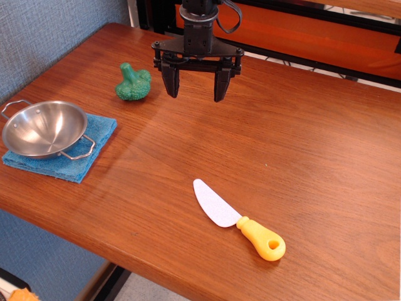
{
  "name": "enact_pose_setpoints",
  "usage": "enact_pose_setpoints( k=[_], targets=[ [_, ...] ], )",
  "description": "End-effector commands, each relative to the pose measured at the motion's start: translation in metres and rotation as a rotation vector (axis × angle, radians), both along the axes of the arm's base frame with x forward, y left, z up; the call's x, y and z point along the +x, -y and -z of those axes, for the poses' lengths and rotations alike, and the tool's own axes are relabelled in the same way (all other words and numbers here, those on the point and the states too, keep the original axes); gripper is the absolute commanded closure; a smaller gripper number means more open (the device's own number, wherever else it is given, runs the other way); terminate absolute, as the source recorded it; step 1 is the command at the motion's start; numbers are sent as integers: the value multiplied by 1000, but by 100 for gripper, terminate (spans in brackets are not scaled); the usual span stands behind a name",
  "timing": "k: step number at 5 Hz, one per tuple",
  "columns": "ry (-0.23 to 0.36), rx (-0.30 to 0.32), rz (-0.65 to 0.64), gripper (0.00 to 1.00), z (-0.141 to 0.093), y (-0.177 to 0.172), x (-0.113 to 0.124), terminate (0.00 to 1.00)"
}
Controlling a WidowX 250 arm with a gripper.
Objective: Move yellow-handled knife left and away from the edge of the table.
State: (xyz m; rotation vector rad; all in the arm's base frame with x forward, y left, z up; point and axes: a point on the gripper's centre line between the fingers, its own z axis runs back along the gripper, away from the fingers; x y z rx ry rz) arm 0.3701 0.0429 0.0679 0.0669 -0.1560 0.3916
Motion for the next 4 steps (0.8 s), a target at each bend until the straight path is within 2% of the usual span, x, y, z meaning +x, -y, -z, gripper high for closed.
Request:
enact_pose_setpoints(
  k=[1, 2, 3, 4],
  targets=[
    [0, 0, 0, 0, 0, 0, 0, 0],
    [10, -20, -173, 0, -6, 8, -28, 0],
    [15, 28, -307, 0, -16, 30, -54, 0],
    [38, 40, -451, 0, -25, 55, -94, 0]
  ],
)
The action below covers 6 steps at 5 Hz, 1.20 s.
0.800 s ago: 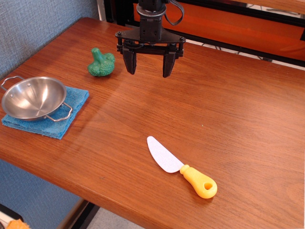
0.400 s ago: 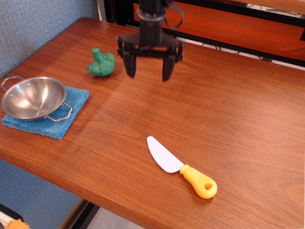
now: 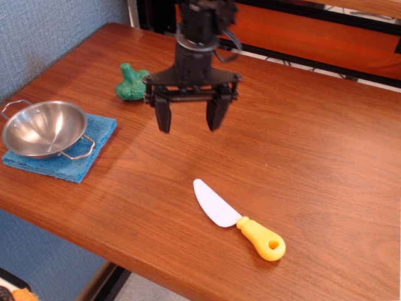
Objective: Move yellow-handled knife left and away from the edge of the table.
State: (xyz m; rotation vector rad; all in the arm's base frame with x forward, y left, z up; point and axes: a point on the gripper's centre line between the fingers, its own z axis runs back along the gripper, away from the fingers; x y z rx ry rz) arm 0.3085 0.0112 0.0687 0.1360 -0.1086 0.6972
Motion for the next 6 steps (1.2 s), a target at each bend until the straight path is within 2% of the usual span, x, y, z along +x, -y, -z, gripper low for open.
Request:
enact_pose_setpoints(
  k=[1, 2, 3, 4, 6],
  targets=[
    [75, -76, -171, 0, -14, 50, -52, 0],
    [96, -89, -151, 0, -2, 84, -60, 0],
    [128, -131, -137, 0, 11, 103, -60, 0],
    [129, -169, -145, 0, 21, 115, -61, 0],
    [118, -239, -267, 0, 36, 115, -64, 0]
  ],
)
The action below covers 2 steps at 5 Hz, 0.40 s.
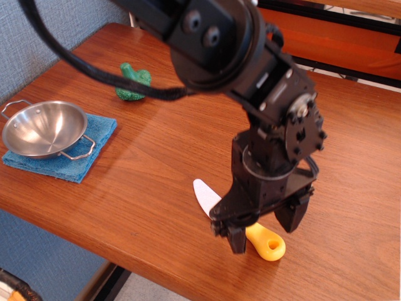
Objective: Move yellow-handled knife left and away from the edge of the table.
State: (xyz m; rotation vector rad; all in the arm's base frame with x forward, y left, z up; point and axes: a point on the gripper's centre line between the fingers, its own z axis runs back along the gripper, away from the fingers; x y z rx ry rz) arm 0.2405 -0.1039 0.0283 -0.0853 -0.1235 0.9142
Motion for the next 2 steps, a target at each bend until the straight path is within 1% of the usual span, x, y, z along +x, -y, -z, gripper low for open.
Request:
enact_pose_setpoints(
  k=[1, 2],
  targets=[
    [6, -66, -90, 0, 3, -2, 6, 0],
    [11, -76, -112, 0, 7, -4, 8, 0]
  ],
)
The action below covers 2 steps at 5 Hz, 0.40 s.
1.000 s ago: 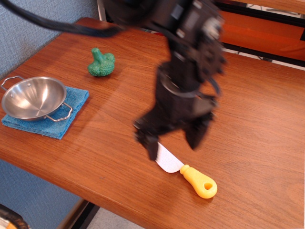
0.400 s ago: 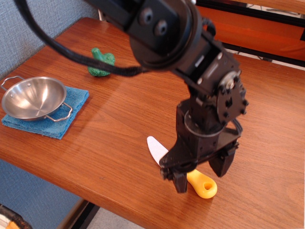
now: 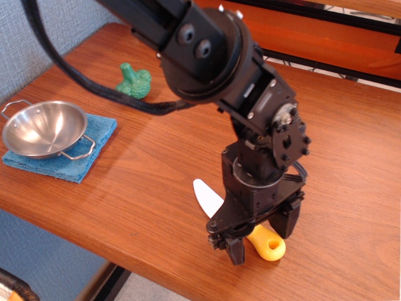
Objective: Move yellow-handled knife left and away from the edge of the table.
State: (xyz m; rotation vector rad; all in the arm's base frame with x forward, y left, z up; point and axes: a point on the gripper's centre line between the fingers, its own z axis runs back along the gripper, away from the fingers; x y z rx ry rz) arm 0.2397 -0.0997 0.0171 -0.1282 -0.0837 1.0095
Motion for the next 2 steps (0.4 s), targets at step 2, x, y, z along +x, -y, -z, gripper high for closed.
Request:
enact_pose_setpoints(
  k=[2],
  targets=[
    [13, -30, -52, 0, 4, 2, 13, 0]
  ],
)
